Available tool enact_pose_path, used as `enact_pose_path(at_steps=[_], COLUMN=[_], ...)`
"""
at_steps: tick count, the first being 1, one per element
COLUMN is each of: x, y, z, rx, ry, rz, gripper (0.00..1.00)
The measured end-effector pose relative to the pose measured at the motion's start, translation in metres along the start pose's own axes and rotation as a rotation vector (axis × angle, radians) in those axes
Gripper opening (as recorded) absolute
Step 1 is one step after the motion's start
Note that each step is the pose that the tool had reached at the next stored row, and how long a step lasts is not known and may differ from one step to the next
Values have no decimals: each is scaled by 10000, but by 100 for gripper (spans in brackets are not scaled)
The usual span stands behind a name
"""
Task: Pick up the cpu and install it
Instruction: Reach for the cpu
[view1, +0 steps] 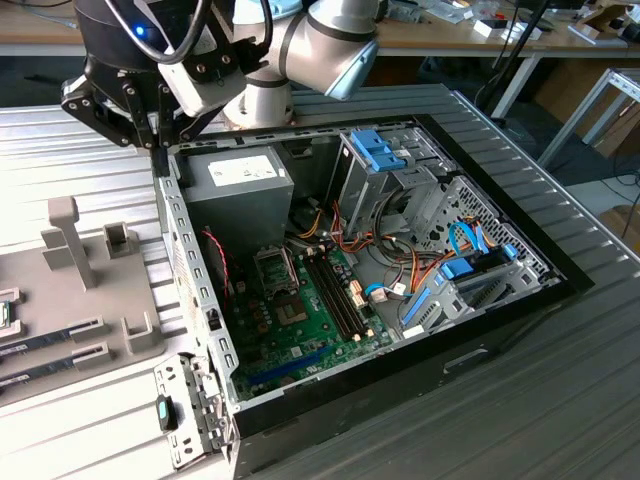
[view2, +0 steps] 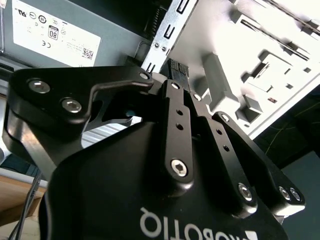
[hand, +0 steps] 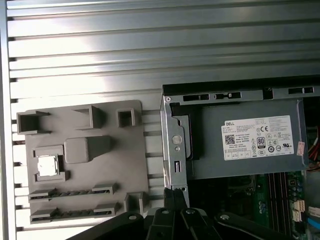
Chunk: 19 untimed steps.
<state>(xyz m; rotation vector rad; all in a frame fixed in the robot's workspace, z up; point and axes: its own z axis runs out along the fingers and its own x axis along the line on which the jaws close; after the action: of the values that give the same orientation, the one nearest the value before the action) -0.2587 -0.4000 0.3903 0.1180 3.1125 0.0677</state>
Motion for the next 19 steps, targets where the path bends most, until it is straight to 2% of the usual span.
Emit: enact_pose_path(at_steps=[19], x=[118], y=[-9], z=[1], rx=[-1], ry=[0], rz=[0], gripper=[11])
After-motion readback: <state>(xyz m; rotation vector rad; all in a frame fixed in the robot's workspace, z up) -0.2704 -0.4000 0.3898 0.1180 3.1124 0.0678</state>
